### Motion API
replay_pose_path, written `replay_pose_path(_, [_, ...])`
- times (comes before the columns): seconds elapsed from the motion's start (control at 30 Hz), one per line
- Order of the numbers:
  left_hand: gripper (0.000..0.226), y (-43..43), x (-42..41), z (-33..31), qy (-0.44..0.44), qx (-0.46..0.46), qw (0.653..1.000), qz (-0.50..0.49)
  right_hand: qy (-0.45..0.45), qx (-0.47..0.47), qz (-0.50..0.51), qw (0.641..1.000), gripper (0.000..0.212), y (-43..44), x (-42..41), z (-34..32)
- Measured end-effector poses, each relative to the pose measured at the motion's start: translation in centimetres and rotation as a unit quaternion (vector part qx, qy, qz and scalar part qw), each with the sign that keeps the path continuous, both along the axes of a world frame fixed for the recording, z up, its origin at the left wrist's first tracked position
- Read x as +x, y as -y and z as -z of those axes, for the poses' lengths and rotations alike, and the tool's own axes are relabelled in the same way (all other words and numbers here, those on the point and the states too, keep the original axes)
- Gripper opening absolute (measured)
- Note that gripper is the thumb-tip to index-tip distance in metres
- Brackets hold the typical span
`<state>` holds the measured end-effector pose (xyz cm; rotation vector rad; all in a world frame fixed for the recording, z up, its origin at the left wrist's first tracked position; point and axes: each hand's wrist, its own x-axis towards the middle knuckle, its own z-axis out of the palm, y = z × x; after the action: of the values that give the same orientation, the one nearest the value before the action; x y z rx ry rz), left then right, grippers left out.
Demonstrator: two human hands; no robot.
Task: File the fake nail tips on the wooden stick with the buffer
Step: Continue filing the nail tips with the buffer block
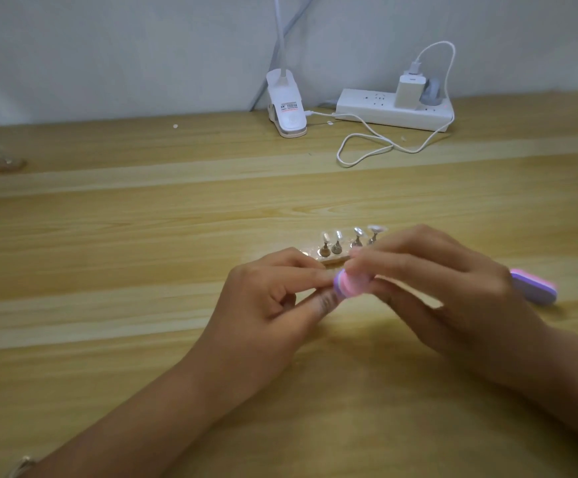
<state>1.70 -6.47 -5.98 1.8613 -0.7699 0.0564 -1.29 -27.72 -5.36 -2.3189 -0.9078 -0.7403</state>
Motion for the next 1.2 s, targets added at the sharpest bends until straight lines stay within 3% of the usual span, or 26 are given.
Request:
replay_pose_path(0.47, [0.015,-0.2,0.1,0.0,-0.008,-0.012,1.000,0.014,0.005,0.002,-0.017,1.000,0.018,-0.6,-0.3,0.1])
replay_pose_path(0.63, [0.010,-0.1,0.1,-0.1,-0.006,0.003,1.000,-0.002,-0.016,0.037,0.057,0.998,0.014,0.9,0.3,-0.3])
replay_pose_path(0.8, [0.013,0.0,-0.1,-0.2,0.027,0.023,0.999,-0.007,-0.006,0.008,-0.005,1.000,0.016,-0.4,-0.2,0.1])
replay_pose_path(1.2, [0.007,0.2,0.0,0.0,0.050,0.049,0.997,-0.014,-0.018,0.003,-0.004,1.000,0.017,0.0,0.1,-0.1])
